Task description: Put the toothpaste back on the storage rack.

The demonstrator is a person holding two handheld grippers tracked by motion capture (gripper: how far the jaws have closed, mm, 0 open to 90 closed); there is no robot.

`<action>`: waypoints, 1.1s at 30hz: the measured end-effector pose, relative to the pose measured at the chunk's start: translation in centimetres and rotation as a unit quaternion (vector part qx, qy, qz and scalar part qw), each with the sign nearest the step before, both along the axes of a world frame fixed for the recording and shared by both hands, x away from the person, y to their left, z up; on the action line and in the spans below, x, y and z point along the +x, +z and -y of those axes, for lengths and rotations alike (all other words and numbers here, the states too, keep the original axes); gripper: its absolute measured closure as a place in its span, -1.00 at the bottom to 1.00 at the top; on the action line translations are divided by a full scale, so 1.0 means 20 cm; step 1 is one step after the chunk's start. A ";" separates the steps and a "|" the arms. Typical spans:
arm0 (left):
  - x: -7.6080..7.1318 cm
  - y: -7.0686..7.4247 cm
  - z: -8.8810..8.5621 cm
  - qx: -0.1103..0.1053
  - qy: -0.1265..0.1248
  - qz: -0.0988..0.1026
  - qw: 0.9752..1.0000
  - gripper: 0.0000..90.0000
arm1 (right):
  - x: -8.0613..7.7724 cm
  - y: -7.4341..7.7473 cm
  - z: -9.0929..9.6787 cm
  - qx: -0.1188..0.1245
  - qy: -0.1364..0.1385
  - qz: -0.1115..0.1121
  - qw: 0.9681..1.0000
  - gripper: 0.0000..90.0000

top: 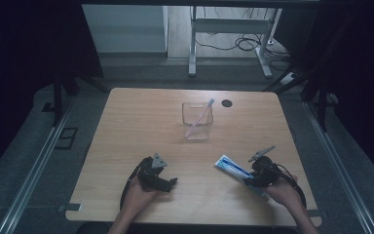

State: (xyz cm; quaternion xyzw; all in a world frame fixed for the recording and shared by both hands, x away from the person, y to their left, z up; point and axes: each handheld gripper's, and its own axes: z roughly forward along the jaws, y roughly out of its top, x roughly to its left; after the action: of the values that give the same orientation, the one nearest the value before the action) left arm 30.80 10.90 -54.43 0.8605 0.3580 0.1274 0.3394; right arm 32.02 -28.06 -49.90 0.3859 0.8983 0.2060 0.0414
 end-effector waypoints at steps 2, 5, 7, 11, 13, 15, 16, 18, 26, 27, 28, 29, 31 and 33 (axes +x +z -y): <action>0.00 0.00 0.00 0.000 0.000 0.000 1.000 -0.86 | 0.00 0.01 0.01 0.001 -0.002 -0.003 1.000 0.52; 0.00 0.00 0.00 0.000 0.000 0.000 1.000 -0.86 | 0.00 0.02 0.00 -0.003 -0.002 -0.002 1.000 0.57; 0.00 0.00 0.00 0.000 0.000 0.000 1.000 -0.86 | 0.00 0.02 0.01 -0.007 0.001 0.000 1.000 0.58; 0.00 0.00 0.00 0.000 0.000 0.000 1.000 -0.86 | -0.01 0.02 0.02 -0.007 -0.005 0.002 1.000 0.59; 0.00 0.00 0.00 0.000 0.000 0.000 1.000 -0.86 | -0.01 0.02 0.03 -0.005 -0.008 0.004 1.000 0.59; 0.00 0.00 0.00 0.000 0.000 0.000 1.000 -0.86 | -0.01 0.02 0.04 -0.004 -0.011 0.006 1.000 0.59; 0.00 0.00 0.00 0.000 0.000 0.000 1.000 -0.86 | -0.01 0.02 0.05 -0.004 -0.011 0.007 1.000 0.60; 0.00 0.00 0.00 0.000 0.000 0.000 1.000 -0.86 | -0.02 0.03 0.05 -0.002 -0.014 0.008 1.000 0.60; 0.00 0.00 0.00 0.000 0.000 0.000 1.000 -0.86 | -0.02 0.06 0.07 0.016 -0.020 0.016 1.000 0.60; 0.00 0.00 0.00 0.000 0.000 0.000 1.000 -0.86 | -0.02 0.06 0.07 0.017 -0.018 0.018 1.000 0.60; 0.00 0.00 0.00 0.000 0.000 0.000 1.000 -0.86 | -0.02 0.07 0.07 0.018 -0.018 0.018 1.000 0.60; 0.00 0.00 0.00 0.000 0.000 0.000 1.000 -0.86 | -0.02 0.07 0.07 0.020 -0.020 0.018 0.999 0.60; 0.00 0.00 0.00 0.000 0.000 0.000 1.000 -0.86 | -0.02 0.08 0.07 0.024 -0.018 0.024 0.999 0.60; 0.00 0.00 0.00 0.000 0.000 0.000 1.000 -0.86 | -0.01 0.09 0.07 0.027 -0.018 0.026 0.999 0.60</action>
State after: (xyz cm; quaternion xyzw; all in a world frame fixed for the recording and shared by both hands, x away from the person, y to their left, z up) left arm 30.80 10.90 -54.42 0.8607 0.3580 0.1273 0.3390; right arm 31.73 -29.36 -48.05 0.3977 0.8839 0.2393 0.0579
